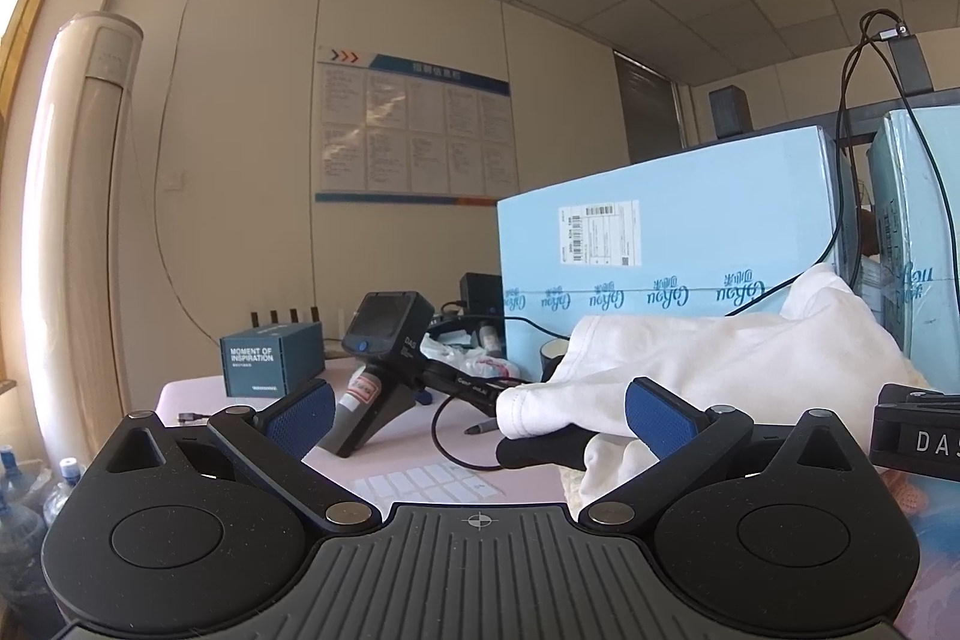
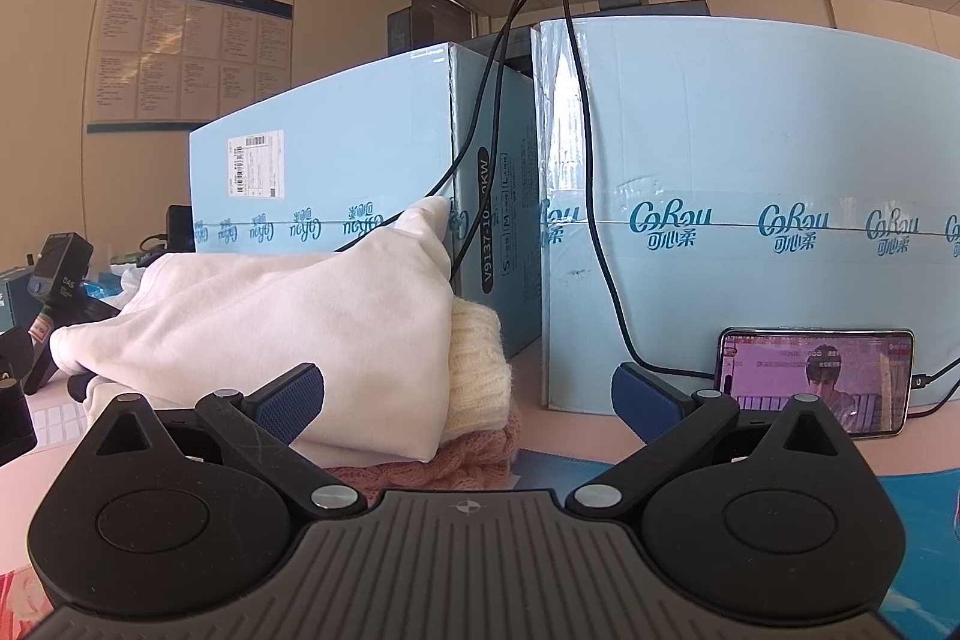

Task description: Fold clothes

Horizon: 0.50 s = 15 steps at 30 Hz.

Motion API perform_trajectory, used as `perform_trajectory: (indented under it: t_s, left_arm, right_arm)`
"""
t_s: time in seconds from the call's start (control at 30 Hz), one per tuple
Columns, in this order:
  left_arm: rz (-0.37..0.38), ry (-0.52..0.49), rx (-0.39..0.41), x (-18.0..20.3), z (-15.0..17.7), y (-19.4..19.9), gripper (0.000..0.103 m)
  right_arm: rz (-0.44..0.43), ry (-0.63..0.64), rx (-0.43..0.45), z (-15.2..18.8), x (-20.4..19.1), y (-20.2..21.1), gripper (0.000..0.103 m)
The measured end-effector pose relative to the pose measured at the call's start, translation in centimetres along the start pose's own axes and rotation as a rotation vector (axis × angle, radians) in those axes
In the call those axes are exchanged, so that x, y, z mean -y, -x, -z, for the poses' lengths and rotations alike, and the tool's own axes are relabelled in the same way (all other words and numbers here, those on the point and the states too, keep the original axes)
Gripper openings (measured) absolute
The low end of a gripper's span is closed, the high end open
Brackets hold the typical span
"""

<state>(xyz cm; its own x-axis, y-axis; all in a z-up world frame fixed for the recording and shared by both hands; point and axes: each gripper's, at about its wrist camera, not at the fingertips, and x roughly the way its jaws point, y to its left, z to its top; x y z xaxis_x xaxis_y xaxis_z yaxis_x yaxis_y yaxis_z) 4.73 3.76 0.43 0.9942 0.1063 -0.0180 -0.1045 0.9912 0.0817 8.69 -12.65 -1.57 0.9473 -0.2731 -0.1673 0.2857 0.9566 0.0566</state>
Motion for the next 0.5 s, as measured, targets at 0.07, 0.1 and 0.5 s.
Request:
perform_trajectory:
  t_s: [0.07,0.1,0.5]
  left_arm:
    - [-0.001,-0.001,-0.003,0.01,0.00,-0.05,0.103]
    - [-0.001,0.000,-0.004,-0.01,0.00,-0.07,0.103]
    - [-0.001,0.003,-0.010,-0.09,0.02,-0.12,0.103]
  right_arm:
    - [0.000,-0.001,-0.001,-0.01,0.00,-0.03,0.103]
    - [0.000,-0.001,-0.001,0.00,0.00,-0.03,0.103]
    - [-0.001,-0.004,-0.004,0.03,0.04,-0.01,0.103]
